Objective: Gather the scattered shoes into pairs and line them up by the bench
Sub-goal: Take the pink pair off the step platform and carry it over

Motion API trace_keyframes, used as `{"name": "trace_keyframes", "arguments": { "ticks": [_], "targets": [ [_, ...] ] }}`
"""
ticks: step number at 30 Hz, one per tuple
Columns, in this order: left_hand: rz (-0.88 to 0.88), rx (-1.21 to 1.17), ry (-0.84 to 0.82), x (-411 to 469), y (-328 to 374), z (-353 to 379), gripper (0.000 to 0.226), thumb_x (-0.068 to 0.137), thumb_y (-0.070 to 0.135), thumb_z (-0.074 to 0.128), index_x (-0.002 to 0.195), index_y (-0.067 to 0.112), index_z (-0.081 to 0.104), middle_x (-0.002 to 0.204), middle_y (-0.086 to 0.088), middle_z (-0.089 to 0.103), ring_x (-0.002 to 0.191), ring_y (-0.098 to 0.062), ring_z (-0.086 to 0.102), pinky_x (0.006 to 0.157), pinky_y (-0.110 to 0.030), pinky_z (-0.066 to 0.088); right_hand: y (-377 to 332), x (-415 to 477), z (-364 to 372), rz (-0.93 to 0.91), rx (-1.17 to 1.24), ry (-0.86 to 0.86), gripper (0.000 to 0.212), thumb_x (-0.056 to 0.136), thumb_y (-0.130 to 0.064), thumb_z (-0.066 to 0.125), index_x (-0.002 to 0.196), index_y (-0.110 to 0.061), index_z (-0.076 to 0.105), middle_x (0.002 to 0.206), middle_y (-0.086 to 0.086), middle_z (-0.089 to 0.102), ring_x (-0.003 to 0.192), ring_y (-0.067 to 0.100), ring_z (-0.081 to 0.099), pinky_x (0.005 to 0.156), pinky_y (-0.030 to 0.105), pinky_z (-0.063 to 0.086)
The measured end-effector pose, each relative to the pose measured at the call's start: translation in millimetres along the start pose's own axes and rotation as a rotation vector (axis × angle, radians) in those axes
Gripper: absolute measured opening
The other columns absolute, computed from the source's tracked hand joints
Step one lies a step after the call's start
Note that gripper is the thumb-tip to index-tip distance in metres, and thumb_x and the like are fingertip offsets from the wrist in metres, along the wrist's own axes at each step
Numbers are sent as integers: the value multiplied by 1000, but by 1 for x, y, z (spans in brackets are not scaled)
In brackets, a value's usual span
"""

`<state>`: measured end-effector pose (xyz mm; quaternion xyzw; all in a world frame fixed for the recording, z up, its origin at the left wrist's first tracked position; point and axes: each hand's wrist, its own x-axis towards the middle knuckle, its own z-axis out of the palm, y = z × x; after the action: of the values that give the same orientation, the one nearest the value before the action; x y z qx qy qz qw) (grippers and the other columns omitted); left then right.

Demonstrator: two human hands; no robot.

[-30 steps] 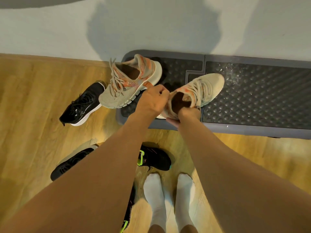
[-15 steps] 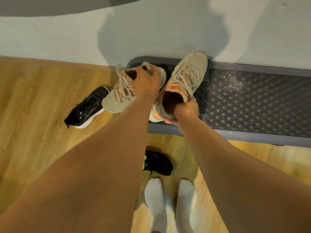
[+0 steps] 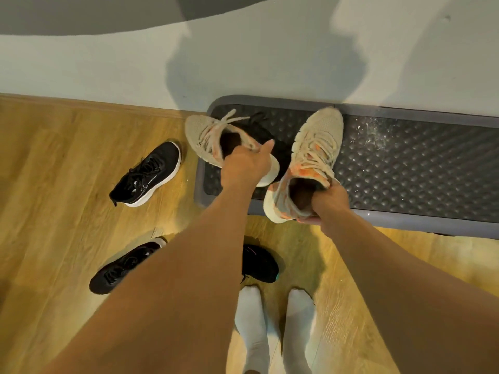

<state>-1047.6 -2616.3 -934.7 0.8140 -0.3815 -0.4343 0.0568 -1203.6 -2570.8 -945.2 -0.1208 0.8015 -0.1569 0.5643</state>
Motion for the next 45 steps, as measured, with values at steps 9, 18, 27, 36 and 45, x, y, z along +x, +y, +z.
{"name": "trace_keyframes", "arguments": {
  "ticks": [9,18,27,36,45],
  "targets": [
    [-152,-1444,-89,-63,-76,-24,28,83,17,46,102,22,66,100,-3,68,94,-26,60,70,-43,51,16,-15,-36,65,159,-94,32,98,-7,46,124,-24,51,117,10,57,95,37,59,56,50,56],
    [-3,-865,-13,-79,-56,-49,17,69,31,62,83,23,68,87,0,71,85,-22,65,65,-34,50,4,-34,-41,15,233,-145,30,93,6,42,91,-18,60,96,14,63,81,35,63,53,49,57],
    [607,1284,72,-91,-14,-21,23,90,35,55,111,29,61,103,-2,66,118,-36,41,82,-41,33,-8,-28,-50,-116,-283,105,25,91,-15,48,113,-21,59,104,16,64,80,44,67,62,54,58],
    [430,813,-26,-71,-2,-4,33,98,37,40,117,18,58,116,-14,58,114,-33,41,86,-42,39,-13,-15,-53,-154,-463,111,25,91,-14,46,113,-14,58,102,19,64,78,43,68,66,51,59],
    [471,381,101,-68,-44,38,27,96,34,46,109,11,49,116,-11,49,91,-36,57,70,-43,43,0,6,-32,-246,-546,96,41,93,-24,51,131,-9,44,123,16,57,103,36,58,76,38,57]
  ]
}}
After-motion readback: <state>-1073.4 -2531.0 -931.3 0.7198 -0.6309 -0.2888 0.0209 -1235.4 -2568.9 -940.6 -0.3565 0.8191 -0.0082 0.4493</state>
